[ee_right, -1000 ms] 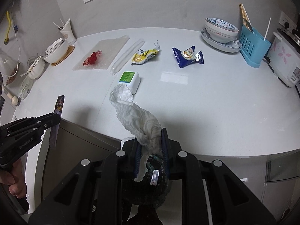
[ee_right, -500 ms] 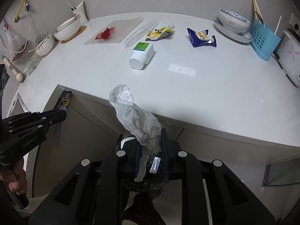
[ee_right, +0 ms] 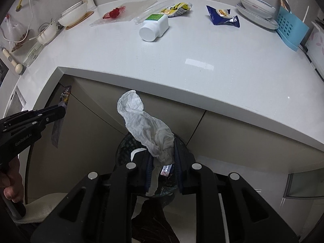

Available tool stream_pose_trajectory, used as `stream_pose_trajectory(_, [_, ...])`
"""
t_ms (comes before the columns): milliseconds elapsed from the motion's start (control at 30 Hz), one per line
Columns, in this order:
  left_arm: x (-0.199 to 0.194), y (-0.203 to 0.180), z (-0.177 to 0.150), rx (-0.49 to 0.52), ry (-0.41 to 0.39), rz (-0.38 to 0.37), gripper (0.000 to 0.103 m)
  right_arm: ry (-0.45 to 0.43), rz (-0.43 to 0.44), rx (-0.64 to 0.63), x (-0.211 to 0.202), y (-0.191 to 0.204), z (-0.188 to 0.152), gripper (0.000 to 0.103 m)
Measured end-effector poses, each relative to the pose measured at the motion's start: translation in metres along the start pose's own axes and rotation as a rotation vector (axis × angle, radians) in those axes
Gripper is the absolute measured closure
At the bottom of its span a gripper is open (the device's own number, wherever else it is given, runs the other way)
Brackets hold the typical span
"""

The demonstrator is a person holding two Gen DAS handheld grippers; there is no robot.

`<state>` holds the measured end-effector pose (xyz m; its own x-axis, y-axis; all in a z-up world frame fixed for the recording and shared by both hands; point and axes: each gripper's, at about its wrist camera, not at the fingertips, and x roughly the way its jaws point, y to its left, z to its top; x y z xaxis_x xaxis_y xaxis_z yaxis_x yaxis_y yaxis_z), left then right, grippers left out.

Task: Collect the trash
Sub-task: 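Carry the purple wrapper and white tissue down over the trash bin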

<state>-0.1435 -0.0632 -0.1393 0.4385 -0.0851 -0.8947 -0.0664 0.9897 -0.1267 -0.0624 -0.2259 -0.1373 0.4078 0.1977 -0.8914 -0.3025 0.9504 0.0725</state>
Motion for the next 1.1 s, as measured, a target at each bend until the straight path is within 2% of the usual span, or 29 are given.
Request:
stream_pose_trajectory(267, [0.025,0.013,-0.009,-0.045,0.020,0.007,0.090,0.017,0.011,-0.006,0.022,0.003,-0.015,0.085])
stream_pose_trajectory(600, [0.046,0.012,-0.018,-0.028,0.010,-0.014,0.090,0.039,-0.006,-0.006,0.053,0.003,-0.030,0.085])
stream_pose_trajectory(833, [0.063,0.004,-0.032,0.003,0.020,-0.025,0.090,0.035,-0.030,-0.007,0.066,-0.001,-0.039,0.086])
stream_pose_trajectory(1100, [0.080,-0.015,-0.043,0.082,0.039,-0.029,0.090,0.049,-0.044,0.018,0.073,-0.009,-0.048,0.086])
